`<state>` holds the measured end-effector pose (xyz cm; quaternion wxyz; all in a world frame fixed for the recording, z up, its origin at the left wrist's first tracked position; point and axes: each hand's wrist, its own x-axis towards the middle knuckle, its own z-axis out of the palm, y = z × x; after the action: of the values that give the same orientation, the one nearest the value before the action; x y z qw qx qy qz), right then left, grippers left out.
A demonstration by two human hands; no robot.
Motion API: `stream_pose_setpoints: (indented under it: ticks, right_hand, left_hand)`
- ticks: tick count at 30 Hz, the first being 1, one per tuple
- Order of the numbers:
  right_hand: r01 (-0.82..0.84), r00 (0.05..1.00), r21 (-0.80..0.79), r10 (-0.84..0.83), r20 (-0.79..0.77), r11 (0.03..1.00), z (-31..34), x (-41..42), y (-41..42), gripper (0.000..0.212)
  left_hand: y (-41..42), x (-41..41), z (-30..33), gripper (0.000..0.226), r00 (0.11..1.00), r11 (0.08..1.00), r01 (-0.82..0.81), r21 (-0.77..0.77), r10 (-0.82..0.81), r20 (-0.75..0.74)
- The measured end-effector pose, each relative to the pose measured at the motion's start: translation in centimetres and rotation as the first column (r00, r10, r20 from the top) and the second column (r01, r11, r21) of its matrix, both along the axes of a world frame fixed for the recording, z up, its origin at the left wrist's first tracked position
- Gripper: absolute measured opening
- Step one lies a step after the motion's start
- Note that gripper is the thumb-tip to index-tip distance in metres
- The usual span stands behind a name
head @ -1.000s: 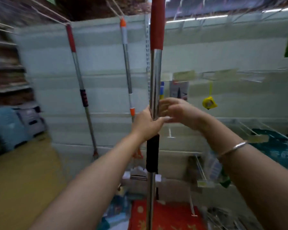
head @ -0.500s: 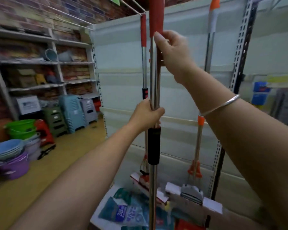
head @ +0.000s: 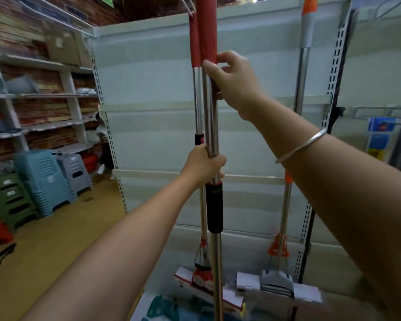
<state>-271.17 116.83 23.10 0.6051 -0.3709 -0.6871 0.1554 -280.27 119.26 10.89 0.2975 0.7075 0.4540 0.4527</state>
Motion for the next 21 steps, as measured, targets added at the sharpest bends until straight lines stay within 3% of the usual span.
stream_pose_setpoints:
  ticks: [6, 21]
  right_hand:
    - [0.085, 0.996, 0.007, -0.085, -0.019, 0.996, -0.3, -0.9, 4.7, 0.014]
    - [0.099, 0.995, 0.067, -0.097, -0.035, 0.993, 1.1, -4.9, 9.9, 0.021]
  left_hand:
    - [4.6, -0.9, 0.0, 0.009, 0.999, 0.999, 0.036, 0.002, -0.036, -0.008]
    - [10.6, -4.7, 1.9, 0.003, 0.992, 0.994, 0.106, 0.012, -0.105, -0.063]
